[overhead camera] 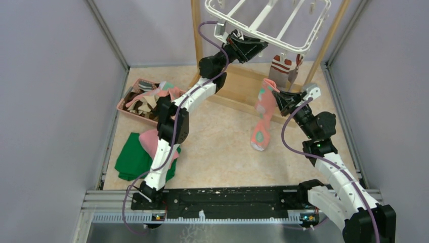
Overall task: Clip the socks to the hanger
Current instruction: Open the clamp at the hanger.
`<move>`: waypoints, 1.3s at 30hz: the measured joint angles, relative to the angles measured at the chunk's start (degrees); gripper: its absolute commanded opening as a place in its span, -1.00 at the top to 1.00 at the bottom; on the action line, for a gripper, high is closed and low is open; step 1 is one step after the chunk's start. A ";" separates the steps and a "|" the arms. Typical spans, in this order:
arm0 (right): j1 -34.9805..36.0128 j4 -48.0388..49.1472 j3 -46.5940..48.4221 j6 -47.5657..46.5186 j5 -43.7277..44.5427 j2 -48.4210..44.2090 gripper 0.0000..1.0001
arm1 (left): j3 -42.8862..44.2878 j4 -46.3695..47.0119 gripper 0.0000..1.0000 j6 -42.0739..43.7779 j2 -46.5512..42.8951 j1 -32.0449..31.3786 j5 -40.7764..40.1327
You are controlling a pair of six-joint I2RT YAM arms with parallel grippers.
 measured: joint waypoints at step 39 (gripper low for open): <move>0.83 -1.97 26.95 7.41 -9.70 23.21 1.00 | 0.00 2.25 0.96 -1.84 0.04 0.00 0.00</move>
